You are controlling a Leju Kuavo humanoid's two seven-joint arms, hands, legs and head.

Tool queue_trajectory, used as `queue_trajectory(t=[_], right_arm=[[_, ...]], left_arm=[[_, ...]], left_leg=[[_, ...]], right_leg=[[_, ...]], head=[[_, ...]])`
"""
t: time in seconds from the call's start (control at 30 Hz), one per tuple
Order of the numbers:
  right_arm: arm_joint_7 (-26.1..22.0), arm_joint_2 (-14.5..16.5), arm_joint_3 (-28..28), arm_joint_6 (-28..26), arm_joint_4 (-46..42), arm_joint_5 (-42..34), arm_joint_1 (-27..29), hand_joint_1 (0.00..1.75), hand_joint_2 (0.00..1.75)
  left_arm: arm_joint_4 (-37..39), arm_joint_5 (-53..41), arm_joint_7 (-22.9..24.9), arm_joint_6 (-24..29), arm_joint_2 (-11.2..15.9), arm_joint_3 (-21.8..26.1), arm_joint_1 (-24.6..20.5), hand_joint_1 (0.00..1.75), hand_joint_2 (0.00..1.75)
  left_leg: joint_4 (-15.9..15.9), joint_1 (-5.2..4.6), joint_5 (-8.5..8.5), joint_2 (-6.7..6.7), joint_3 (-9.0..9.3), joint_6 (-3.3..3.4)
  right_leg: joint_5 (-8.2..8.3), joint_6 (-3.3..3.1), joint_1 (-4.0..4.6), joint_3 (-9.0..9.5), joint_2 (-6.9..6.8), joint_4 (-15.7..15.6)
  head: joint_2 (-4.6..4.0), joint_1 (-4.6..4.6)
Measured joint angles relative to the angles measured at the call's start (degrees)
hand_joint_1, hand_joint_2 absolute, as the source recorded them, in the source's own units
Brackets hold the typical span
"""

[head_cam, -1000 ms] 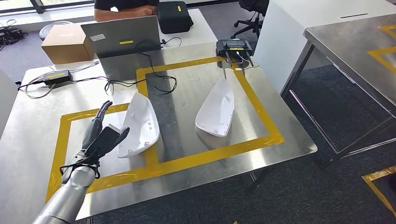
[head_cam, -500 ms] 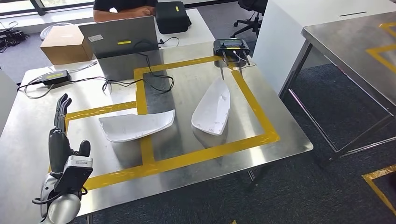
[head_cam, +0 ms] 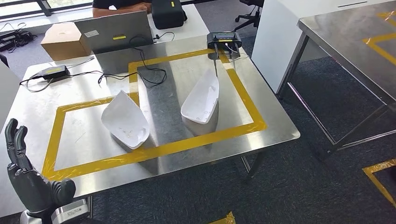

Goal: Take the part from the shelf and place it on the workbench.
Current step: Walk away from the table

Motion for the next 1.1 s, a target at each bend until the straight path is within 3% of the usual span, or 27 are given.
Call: queue_trajectory(t=[0.03, 0.07, 0.13, 0.2, 0.27, 0.33, 0.37, 0.4, 0.43, 0.5, 0.57, 0.63, 0.7, 0.73, 0.77, 0.87, 0.9, 0.93, 0.97, 1.03, 1.1], right_arm=[[0.00, 0.02, 0.01, 0.00, 0.00, 0.10, -0.04, 0.00, 0.00], [-0.14, 0.03, 0.01, 0.01, 0.00, 0.13, -0.08, 0.00, 0.00], [-0.45, 0.04, 0.01, 0.03, 0.00, 0.20, -0.14, 0.00, 0.00], [-0.29, 0.03, 0.04, 0.03, 0.00, 0.58, -0.11, 0.00, 0.00], [0.07, 0.00, 0.15, 0.09, 0.00, 1.16, -0.08, 0.00, 0.00], [-0.14, -0.02, 0.23, 0.22, 0.00, 1.40, -0.11, 0.00, 0.00], [-0.45, -0.02, 0.25, 0.23, 0.00, 1.38, -0.11, 0.00, 0.00], [-0.74, -0.03, 0.25, 0.20, 0.00, 1.37, -0.11, 0.00, 0.00], [-0.88, -0.05, 0.25, 0.15, 0.00, 1.48, -0.11, 0.00, 0.00], [-0.63, -0.21, 0.42, 0.09, 0.00, 2.22, -0.14, 0.00, 0.00], [-0.32, -0.49, 0.87, 0.07, -0.01, 3.24, -0.24, 0.00, 0.00], [-0.90, -0.73, 1.26, -0.12, -0.02, 3.44, -0.29, 0.00, 0.00], [-2.14, -0.84, 1.37, -0.57, -0.02, 2.86, -0.26, 0.00, 0.00], [-2.63, -0.88, 1.37, -0.78, -0.02, 2.61, -0.29, 0.00, 0.00], [-2.83, -0.92, 1.36, -0.94, -0.02, 2.49, -0.30, 0.00, 0.00], [-2.30, -1.11, 1.43, -1.05, -0.02, 2.93, -0.27, 0.00, 0.00], [-2.11, -1.15, 1.47, -1.06, -0.02, 3.10, -0.25, 0.00, 0.00], [-2.06, -1.17, 1.50, -1.18, -0.02, 3.05, -0.24, 0.00, 0.00], [-2.17, -1.16, 1.51, -1.42, -0.02, 2.69, -0.23, 0.00, 0.00], [-2.24, -1.12, 1.46, -2.09, -0.02, 1.67, -0.28, 0.00, 0.00], [-1.41, -1.04, 1.40, -2.49, -0.02, 1.29, -0.39, 0.00, 0.00]], left_arm=[[-0.61, -0.22, -0.61, 0.20, -0.14, 0.20, 0.32, 0.00, 0.00], [-1.23, -0.33, -1.33, 0.31, -0.36, 0.55, 0.76, 0.00, 0.00], [-2.50, -0.39, -3.35, 0.47, -1.07, 1.55, 1.94, 0.00, 0.00], [-3.45, -0.38, -5.22, 0.57, -2.02, 2.70, 3.09, 0.00, 0.00], [-3.92, -0.96, -5.94, 0.60, -3.11, 3.65, 3.93, 0.00, 0.00], [-4.11, -1.82, -6.11, 0.61, -4.21, 4.42, 4.94, 0.00, 0.00], [-4.19, -2.11, -6.28, 0.61, -4.73, 4.79, 5.58, 0.00, 0.00], [-4.29, -2.33, -6.55, 0.61, -5.20, 5.14, 6.23, 0.00, 0.00], [-4.42, -2.63, -6.94, 0.61, -5.70, 5.53, 6.83, 0.00, 0.00], [-4.65, -3.68, -8.09, 0.61, -6.97, 6.51, 7.80, 0.00, 0.00], [-4.79, -4.69, -9.52, 0.62, -8.56, 7.69, 8.48, 0.00, 0.00], [-4.82, -4.62, -10.72, 0.65, -9.98, 8.78, 9.03, 0.00, 0.00], [-4.76, -4.06, -11.37, 0.67, -10.89, 9.79, 9.66, 0.00, 0.00], [-4.69, -3.90, -11.51, 0.67, -11.18, 10.30, 10.00, 0.00, 0.00], [-4.53, -3.85, -11.58, 0.67, -11.38, 10.83, 10.27, 0.00, 0.00], [-3.55, -3.96, -11.60, 0.67, -11.65, 12.03, 10.46, 0.00, 0.00], [-3.10, -3.81, -11.60, 0.67, -11.68, 12.25, 10.41, 0.00, 0.00], [-2.64, -3.50, -11.60, 0.67, -11.73, 12.42, 10.34, 0.00, 0.00], [-2.25, -3.07, -11.55, 0.67, -11.79, 12.52, 10.23, 0.00, 0.00], [-1.51, -1.76, -10.89, 0.67, -11.83, 12.61, 9.72, 0.00, 0.00], [-0.34, 1.84, -8.88, 0.61, -11.26, 11.94, 8.75, 0.00, 0.00]], left_leg=[[-3.24, -0.20, 0.04, -0.01, 2.26, 0.26], [-5.09, -0.41, -0.16, -0.03, 3.38, 0.40], [-6.41, -0.79, -0.26, -0.05, 3.80, 0.62], [-6.88, -0.73, 0.61, 0.07, 3.19, 1.35], [-7.45, -0.44, 1.98, 0.25, 2.37, 2.32], [-7.50, -0.44, 3.30, 0.39, 1.00, 2.90], [-7.38, -0.51, 3.90, 0.48, 0.21, 2.99], [-7.20, -0.58, 4.47, 0.57, -0.71, 3.01], [-6.95, -0.62, 5.00, 0.64, -1.63, 2.96], [-6.28, -0.64, 5.98, 0.67, -3.43, 2.72], [-5.68, -0.74, 6.83, 0.61, -4.67, 2.24], [-5.59, -0.77, 7.63, 0.60, -4.95, 1.57], [-5.82, -0.66, 8.19, 0.56, -4.96, 0.82], [-5.46, -0.61, 7.38, 0.48, -5.32, 0.44], [-4.16, -0.54, 5.42, 0.41, -5.87, 0.07], [5.33, -0.11, -3.18, 0.32, -8.03, -0.89], [8.33, 0.05, -4.24, 0.33, -8.14, -1.12], [9.87, 0.19, -3.90, 0.33, -7.54, -1.30], [9.40, 0.33, -2.51, 0.33, -5.97, -1.45], [2.84, 0.58, -0.28, 0.24, -0.15, -1.76], [-4.65, 0.43, -0.99, -0.10, 4.95, -1.43]], right_leg=[[0.28, 0.18, 0.05, -0.15, -0.02, 0.01], [0.55, 0.43, 0.05, -0.21, -0.02, -0.04], [1.25, 1.14, -0.03, -0.27, 0.01, -0.28], [1.63, 1.92, -0.08, -0.43, 0.09, -0.46], [-1.19, 2.40, -0.03, -1.48, 0.15, 1.90], [-6.65, 2.67, -0.05, -3.46, 0.15, 8.31], [-8.53, 2.83, -0.06, -4.23, 0.15, 11.70], [-9.10, 2.94, -0.05, -4.30, 0.15, 13.90], [-8.42, 2.97, -0.05, -3.47, 0.15, 14.29], [-5.51, 2.77, -0.04, 1.23, 0.14, 9.19], [-5.05, 2.25, 0.20, 6.36, 0.14, 1.65], [-5.71, 1.57, 0.55, 7.86, 0.17, -1.57], [-4.70, 0.77, 0.44, 7.15, 0.05, -1.87], [-3.99, 0.34, 0.31, 6.71, -0.07, -2.07], [-3.18, -0.03, 0.12, 6.13, -0.21, -2.30], [-0.89, -0.32, -0.04, 3.59, -0.53, -2.39], [-0.15, -0.21, -0.07, 2.65, -0.62, -2.32], [0.56, -0.04, -0.12, 1.73, -0.71, -2.22], [1.22, 0.19, -0.24, 0.83, -0.77, -2.08], [2.38, 0.85, -0.52, -0.82, -0.81, -1.61], [3.41, 1.70, -0.60, -1.81, -0.73, -1.16]], head=[[0.00, 0.02], [0.00, 0.03], [0.00, -0.02], [0.00, -0.09], [0.00, 0.11], [0.00, 0.38], [0.00, 0.43], [0.00, 0.43], [0.00, 0.44], [0.00, 0.44], [0.00, 0.48], [0.00, 0.58], [0.00, 0.62], [0.00, 0.54], [0.00, 0.45], [0.00, 0.23], [0.00, 0.22], [0.00, 0.23], [0.00, 0.24], [0.00, 0.22], [0.00, 0.23]])
